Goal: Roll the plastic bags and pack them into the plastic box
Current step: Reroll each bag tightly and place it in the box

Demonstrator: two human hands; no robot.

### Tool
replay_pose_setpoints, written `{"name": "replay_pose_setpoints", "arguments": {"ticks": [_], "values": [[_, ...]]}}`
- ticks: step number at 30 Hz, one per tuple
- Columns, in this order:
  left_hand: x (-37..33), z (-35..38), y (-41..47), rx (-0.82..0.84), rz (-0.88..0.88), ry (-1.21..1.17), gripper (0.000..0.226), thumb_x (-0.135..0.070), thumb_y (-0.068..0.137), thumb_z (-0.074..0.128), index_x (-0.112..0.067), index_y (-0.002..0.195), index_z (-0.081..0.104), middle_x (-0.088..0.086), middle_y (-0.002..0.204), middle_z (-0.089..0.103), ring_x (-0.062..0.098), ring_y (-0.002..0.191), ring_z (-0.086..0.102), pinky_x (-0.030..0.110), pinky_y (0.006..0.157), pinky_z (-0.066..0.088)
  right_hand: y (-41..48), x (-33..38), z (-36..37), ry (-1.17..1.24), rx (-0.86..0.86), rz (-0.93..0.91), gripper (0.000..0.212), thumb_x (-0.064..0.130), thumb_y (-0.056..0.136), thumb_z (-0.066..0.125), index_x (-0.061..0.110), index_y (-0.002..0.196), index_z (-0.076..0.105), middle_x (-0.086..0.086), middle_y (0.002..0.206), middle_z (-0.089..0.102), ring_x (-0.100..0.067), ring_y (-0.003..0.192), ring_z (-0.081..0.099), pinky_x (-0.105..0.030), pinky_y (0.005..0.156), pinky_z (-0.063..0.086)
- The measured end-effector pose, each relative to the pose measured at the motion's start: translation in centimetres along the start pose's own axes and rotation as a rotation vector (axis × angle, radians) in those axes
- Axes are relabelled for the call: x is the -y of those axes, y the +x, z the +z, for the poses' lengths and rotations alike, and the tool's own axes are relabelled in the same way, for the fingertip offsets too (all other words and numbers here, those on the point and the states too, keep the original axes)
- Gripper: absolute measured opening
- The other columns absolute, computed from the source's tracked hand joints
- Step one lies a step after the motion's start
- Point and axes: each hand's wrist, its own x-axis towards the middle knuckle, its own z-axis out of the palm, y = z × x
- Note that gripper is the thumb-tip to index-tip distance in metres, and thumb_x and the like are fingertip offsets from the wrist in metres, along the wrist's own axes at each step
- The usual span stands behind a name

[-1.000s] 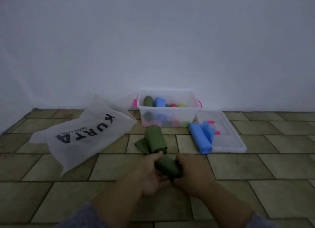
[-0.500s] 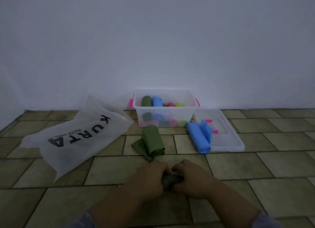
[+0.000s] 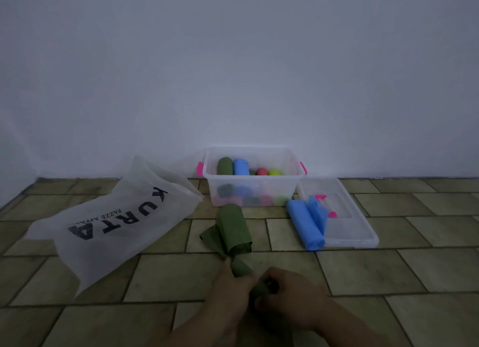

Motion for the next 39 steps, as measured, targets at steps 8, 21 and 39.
{"name": "replay_pose_setpoints", "arguments": {"ticks": [8,21,39], "values": [[-2.4,-0.1,0.3,-0.066,0.054,-0.279,0.01,-0.023,0.088,0.065,-0.022,0.097,0.065,0.013,0.105,0.065,0.034,0.095,0.062,0.054,0.087,0.052,-0.1,0.4,-0.9,0.693,0.122,-0.02,0.023,0.03,0.068,0.072,0.016,0.084,0.062,0.001,0.078,0.069,-0.01,0.078,0.065,-0.026,0.072,0.05],[-17.7,-2.4,12.1,-0.337,0.509,1.036,0.093,-0.058,0.087,0.049,-0.01,0.151,0.001,0.008,0.16,0.002,0.027,0.145,0.011,0.049,0.114,0.021,8.7,5.2,-15.1,1.058,-0.09,-0.133,0.027,0.007,0.083,0.057,-0.005,0.107,0.062,-0.022,0.101,0.07,-0.028,0.081,0.07,-0.036,0.065,0.059],[-17.1,-3.5,16.8,-0.228,0.343,1.183,0.101,-0.065,0.087,0.04,-0.005,0.148,-0.013,0.012,0.159,-0.012,0.03,0.146,0.004,0.046,0.117,0.014,24.1,8.7,-16.1,-0.122,-0.187,0.172,0.041,0.025,0.091,0.057,-0.001,0.122,0.053,-0.017,0.118,0.056,-0.032,0.108,0.055,-0.04,0.094,0.044]]}}
